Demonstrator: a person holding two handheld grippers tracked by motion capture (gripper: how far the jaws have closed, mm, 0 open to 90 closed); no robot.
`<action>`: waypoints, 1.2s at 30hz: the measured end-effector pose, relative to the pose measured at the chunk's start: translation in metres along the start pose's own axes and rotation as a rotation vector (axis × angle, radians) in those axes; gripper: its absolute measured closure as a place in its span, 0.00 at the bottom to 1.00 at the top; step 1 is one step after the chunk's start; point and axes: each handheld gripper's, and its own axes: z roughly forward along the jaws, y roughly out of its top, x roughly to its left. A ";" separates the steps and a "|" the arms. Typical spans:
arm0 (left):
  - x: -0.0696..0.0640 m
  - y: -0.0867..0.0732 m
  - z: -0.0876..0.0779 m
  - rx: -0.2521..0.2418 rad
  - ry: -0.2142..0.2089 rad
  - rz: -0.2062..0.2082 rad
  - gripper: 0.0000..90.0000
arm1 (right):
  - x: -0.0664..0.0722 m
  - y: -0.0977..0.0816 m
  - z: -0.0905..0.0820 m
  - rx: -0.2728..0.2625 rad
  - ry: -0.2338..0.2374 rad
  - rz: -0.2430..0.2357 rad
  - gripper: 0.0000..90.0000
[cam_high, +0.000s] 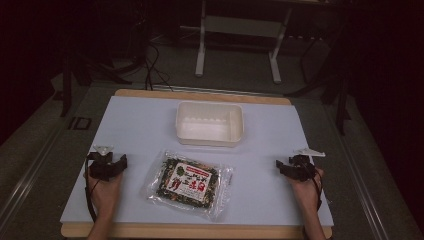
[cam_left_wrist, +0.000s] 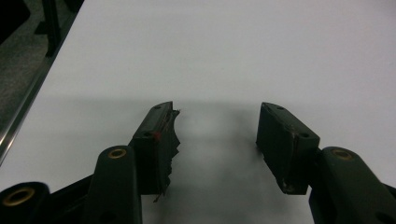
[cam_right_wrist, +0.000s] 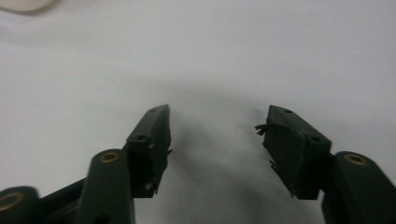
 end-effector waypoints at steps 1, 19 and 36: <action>0.000 0.000 0.000 -0.009 -0.018 0.003 0.52 | 0.002 0.000 -0.001 -0.003 0.012 -0.002 0.48; -0.005 0.001 0.002 0.016 -0.015 0.037 0.51 | 0.084 -0.002 -0.017 0.030 0.213 -0.259 0.50; -0.005 0.001 0.002 0.019 -0.011 0.033 0.50 | 0.140 -0.018 -0.024 0.081 0.347 -0.481 0.26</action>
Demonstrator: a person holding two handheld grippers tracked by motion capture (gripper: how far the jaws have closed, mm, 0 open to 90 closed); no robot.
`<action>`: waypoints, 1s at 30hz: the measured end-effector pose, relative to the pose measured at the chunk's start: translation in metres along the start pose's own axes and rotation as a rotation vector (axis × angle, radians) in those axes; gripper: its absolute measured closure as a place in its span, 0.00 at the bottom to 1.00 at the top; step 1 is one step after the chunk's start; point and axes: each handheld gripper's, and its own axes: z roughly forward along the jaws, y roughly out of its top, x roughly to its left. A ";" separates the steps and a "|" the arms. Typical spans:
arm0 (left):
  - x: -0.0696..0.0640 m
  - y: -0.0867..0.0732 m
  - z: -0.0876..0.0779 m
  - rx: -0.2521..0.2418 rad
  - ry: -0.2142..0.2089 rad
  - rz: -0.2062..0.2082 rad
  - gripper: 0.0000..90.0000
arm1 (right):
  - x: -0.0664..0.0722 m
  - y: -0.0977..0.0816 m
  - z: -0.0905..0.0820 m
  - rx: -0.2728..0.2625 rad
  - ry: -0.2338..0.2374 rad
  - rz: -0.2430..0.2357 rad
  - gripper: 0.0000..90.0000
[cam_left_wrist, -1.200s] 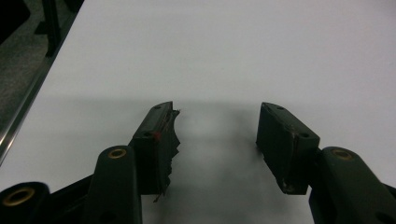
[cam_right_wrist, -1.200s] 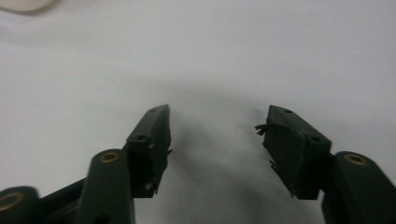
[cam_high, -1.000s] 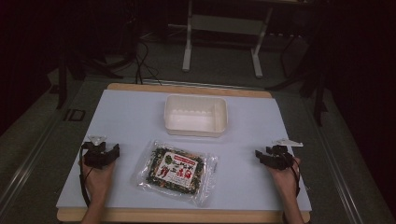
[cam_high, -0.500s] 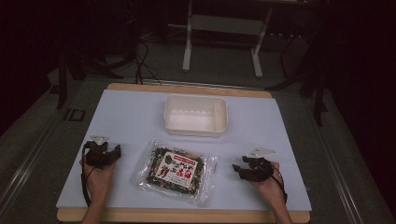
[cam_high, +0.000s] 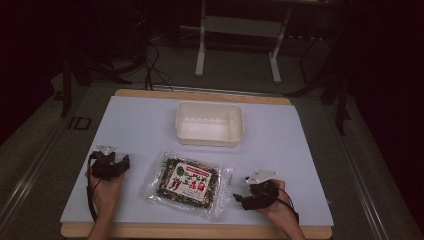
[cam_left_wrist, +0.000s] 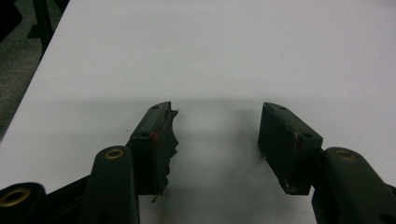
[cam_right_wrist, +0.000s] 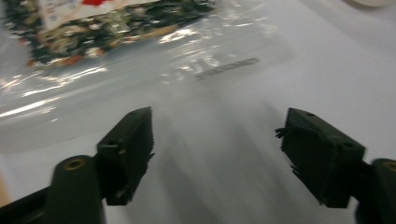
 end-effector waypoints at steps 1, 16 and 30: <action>0.000 0.000 0.000 0.001 0.000 0.000 0.50 | 0.002 0.000 0.000 0.002 0.005 -0.008 0.24; 0.000 0.000 0.000 0.002 0.002 -0.003 0.50 | 0.028 -0.010 -0.006 -0.023 0.105 -0.100 0.16; 0.000 0.000 0.000 0.000 0.004 -0.005 0.49 | 0.042 -0.008 0.004 0.013 0.085 -0.167 0.12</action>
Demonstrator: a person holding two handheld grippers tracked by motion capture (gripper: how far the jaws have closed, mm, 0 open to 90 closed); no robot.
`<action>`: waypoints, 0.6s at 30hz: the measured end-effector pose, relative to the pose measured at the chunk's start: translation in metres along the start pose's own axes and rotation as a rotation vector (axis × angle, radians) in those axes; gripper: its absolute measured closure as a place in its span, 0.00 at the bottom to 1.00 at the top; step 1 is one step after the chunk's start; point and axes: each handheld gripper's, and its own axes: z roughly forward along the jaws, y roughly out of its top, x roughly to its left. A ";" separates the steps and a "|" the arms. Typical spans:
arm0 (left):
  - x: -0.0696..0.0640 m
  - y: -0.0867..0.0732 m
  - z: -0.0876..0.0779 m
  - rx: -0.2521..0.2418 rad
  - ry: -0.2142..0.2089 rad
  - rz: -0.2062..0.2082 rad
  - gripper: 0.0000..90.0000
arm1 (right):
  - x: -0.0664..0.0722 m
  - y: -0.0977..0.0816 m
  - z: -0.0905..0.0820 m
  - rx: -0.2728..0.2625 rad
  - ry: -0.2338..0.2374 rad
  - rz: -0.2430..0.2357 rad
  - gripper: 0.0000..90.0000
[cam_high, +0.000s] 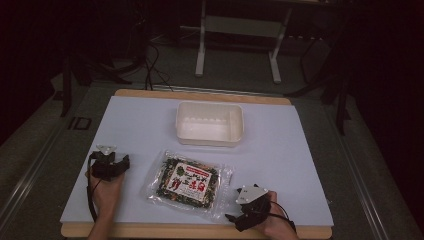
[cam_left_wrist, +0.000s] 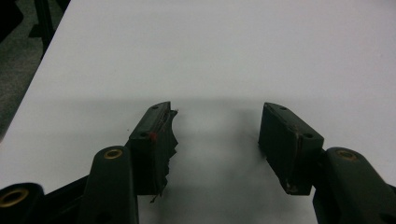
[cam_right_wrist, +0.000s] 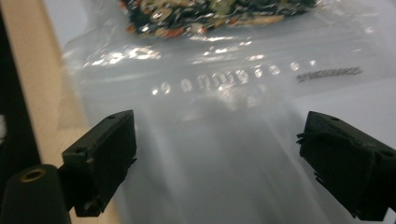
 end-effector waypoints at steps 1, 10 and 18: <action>0.000 0.000 0.000 0.001 0.000 0.001 0.49 | 0.000 0.001 0.000 -0.001 -0.010 0.005 0.12; 0.000 0.000 0.000 0.001 -0.001 -0.002 0.49 | -0.006 0.006 0.001 -0.018 -0.057 0.032 0.15; 0.000 0.000 0.000 0.001 -0.001 -0.004 0.49 | 0.004 -0.001 -0.006 0.032 0.016 -0.030 0.15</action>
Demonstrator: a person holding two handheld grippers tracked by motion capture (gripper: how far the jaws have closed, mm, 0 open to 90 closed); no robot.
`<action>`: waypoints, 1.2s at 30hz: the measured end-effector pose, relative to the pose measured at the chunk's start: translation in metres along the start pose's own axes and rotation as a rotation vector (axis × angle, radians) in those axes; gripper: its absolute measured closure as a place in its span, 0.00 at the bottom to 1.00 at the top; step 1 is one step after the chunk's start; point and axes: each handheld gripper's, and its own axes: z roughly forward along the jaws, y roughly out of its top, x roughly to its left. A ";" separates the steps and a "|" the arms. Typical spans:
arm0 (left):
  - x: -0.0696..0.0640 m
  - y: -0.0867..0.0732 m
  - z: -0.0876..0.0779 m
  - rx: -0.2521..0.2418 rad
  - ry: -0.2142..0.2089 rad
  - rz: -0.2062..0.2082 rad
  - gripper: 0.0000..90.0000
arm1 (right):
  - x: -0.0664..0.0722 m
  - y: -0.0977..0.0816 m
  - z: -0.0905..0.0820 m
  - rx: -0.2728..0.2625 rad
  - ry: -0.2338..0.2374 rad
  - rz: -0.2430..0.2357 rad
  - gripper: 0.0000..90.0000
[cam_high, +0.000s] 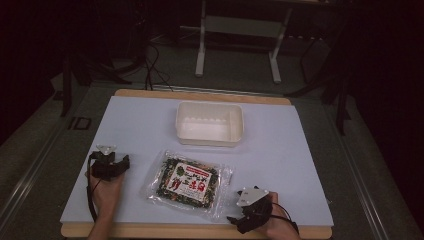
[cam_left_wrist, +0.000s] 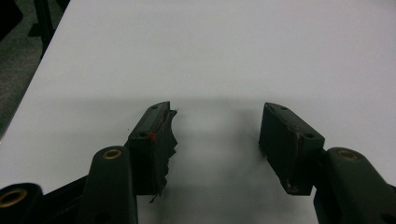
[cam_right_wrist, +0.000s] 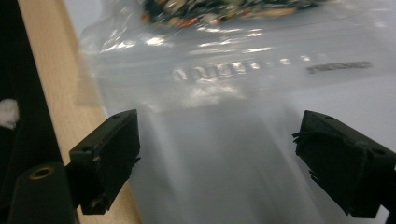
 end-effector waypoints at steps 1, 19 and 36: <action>0.000 0.000 0.000 0.000 0.000 0.000 0.49 | 0.002 0.001 0.002 0.006 0.005 -0.012 0.15; 0.000 0.000 0.000 0.002 0.001 -0.002 0.48 | 0.008 0.004 0.004 0.006 0.023 -0.013 0.15; 0.000 0.000 0.000 0.001 0.002 -0.002 0.48 | -0.020 0.009 0.011 -0.099 0.161 0.234 0.29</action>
